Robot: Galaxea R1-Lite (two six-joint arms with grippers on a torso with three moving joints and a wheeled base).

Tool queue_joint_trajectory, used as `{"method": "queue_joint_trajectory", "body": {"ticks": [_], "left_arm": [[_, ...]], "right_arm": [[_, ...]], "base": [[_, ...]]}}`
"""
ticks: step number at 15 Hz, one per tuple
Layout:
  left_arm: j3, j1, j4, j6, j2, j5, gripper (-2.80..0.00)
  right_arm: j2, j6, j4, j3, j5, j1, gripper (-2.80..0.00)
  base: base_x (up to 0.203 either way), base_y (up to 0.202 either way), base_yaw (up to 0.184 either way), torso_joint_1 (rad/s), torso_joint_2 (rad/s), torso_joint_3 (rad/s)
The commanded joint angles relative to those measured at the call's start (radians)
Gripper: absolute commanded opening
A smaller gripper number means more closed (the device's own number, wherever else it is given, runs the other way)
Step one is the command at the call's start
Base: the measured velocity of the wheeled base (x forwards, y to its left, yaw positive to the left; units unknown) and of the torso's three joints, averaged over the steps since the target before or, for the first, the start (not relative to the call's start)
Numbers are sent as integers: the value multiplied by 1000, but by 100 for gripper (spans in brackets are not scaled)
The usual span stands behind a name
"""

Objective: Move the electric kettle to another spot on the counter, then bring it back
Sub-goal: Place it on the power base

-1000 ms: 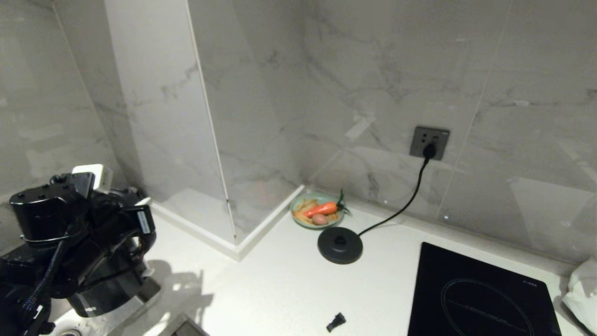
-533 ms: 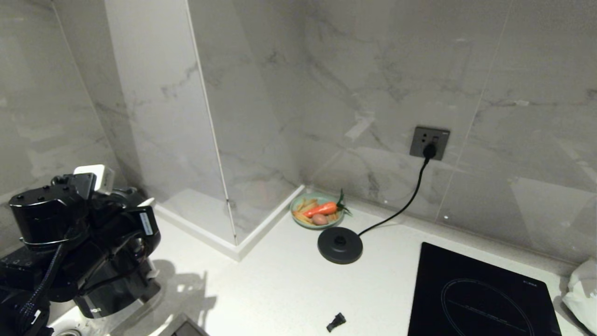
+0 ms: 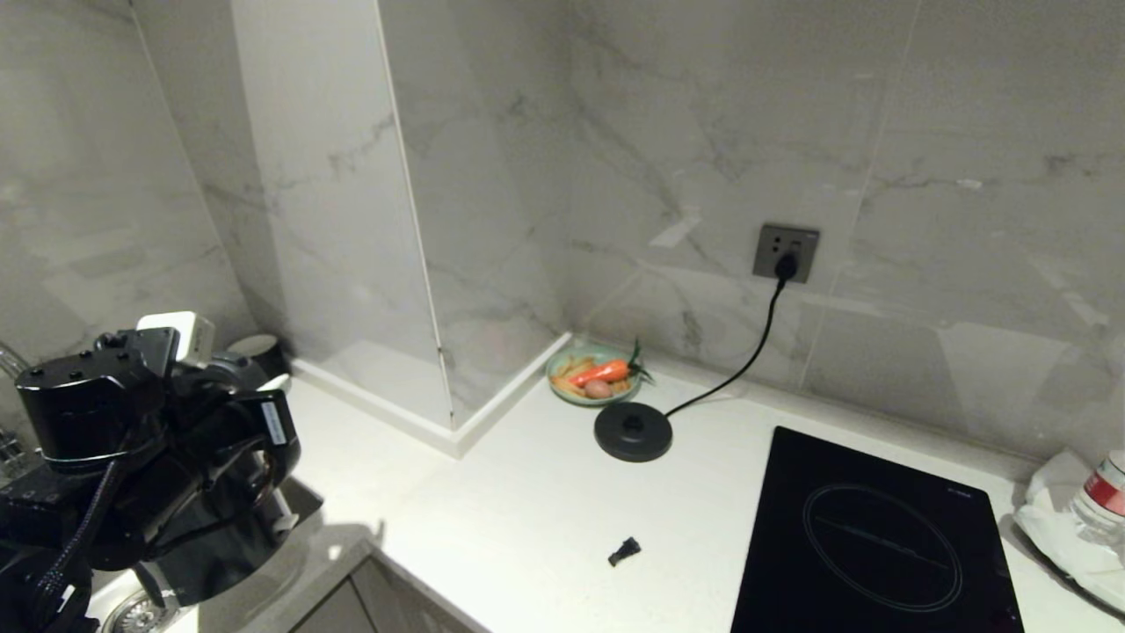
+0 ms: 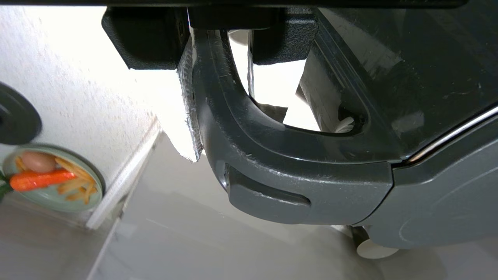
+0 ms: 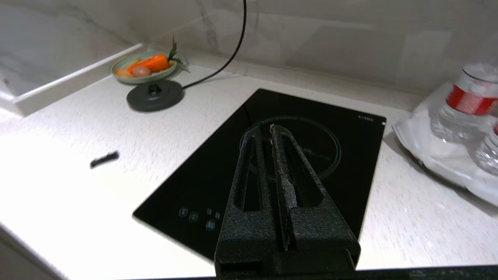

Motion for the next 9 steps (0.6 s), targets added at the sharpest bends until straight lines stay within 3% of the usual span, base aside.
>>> {"method": "queue_joint_trajectory", "body": {"ticks": [1,6,9], "left_arm": [[-1,0,-9,0,1,1,-280],[-1,0,-9,2,1,1,-280],[3,0,-9,2,3,1,-280]], "right_arm": [[0,0,0,0,0,0,-280],[1,0,0,0,0,0,-280],[0,0,0,0,0,0,-280]], "base": [[-193,0,-1,2,-2,5],[-193,0,-2,3,2,3],[-41,0,0,-4,1,1]]}}
